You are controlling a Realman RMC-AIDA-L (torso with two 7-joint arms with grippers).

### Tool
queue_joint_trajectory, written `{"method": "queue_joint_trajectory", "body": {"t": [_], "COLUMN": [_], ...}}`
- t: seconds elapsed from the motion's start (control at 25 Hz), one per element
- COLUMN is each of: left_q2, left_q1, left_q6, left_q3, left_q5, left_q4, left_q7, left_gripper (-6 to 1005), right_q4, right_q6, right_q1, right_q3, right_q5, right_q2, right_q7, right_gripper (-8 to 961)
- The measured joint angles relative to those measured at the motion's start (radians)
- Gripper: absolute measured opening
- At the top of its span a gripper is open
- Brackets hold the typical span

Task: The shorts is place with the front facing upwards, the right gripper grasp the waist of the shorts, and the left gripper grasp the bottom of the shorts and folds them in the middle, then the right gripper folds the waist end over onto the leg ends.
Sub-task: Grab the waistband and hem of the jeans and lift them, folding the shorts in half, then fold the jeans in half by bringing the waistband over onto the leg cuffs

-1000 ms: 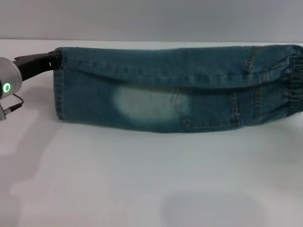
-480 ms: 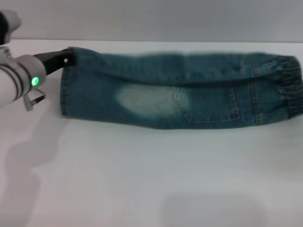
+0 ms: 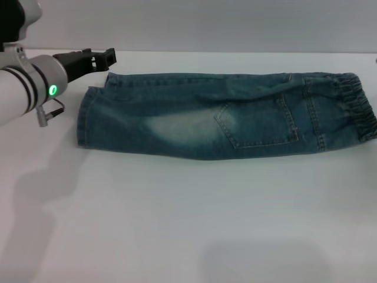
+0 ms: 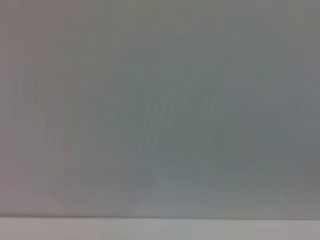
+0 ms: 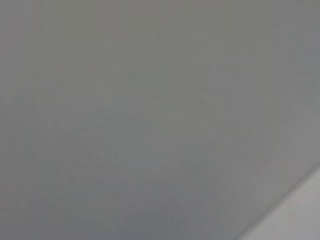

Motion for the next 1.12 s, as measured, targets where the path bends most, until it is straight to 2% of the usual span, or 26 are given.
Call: {"method": "queue_joint_trajectory", "body": {"t": [0.24,0.36,0.56,1.12], "left_q2": [0.000,0.000,0.000,0.000], "left_q1": [0.079,0.085,0.085,0.085], "left_q6": [-0.061,-0.076,-0.088,-0.105], "left_q3": [0.000,0.000,0.000,0.000], "left_q5": [-0.003,-0.003,0.001,0.002], "left_q4": [-0.124,-0.130,-0.128,-0.132], "left_q7": [0.044,0.044,0.053,0.059], "left_gripper": [510,598,737,737], "right_q4": [-0.003,-0.014,-0.040,-0.105], "right_q6": [0.002,0.006,0.004,-0.027], "right_q1": [-0.075,-0.098,-0.094,-0.022], "right_q3": [-0.025,-0.028,-0.034,-0.061], "right_q5": [-0.013,-0.013,-0.015,-0.031], "right_q2": [0.011,0.015,0.013,0.008], "right_q7": [0.003,0.005,0.004,0.001], "right_gripper": [593,591,589,581]}}
